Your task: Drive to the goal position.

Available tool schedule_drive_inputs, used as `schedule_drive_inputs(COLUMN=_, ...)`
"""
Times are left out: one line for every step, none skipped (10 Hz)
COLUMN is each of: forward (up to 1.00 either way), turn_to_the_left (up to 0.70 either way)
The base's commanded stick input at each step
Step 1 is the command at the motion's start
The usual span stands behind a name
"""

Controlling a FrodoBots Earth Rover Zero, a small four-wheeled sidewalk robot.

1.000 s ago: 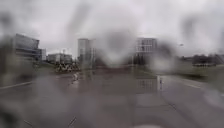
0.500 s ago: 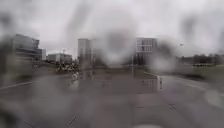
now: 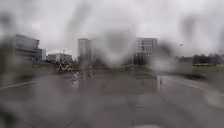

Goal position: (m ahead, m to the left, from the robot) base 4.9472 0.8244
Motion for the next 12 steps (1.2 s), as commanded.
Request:
schedule_drive_inputs(forward=0.07, turn_to_the_left=0.0)
schedule_drive_inputs(forward=0.07, turn_to_the_left=0.0)
schedule_drive_inputs(forward=0.07, turn_to_the_left=0.0)
schedule_drive_inputs(forward=0.07, turn_to_the_left=0.0)
schedule_drive_inputs(forward=0.07, turn_to_the_left=0.0)
schedule_drive_inputs(forward=0.07, turn_to_the_left=0.0)
schedule_drive_inputs(forward=0.07, turn_to_the_left=0.0)
schedule_drive_inputs(forward=0.07, turn_to_the_left=0.0)
schedule_drive_inputs(forward=0.07, turn_to_the_left=0.0)
schedule_drive_inputs(forward=0.07, turn_to_the_left=0.0)
schedule_drive_inputs(forward=0.07, turn_to_the_left=0.0)
schedule_drive_inputs(forward=0.07, turn_to_the_left=0.0)
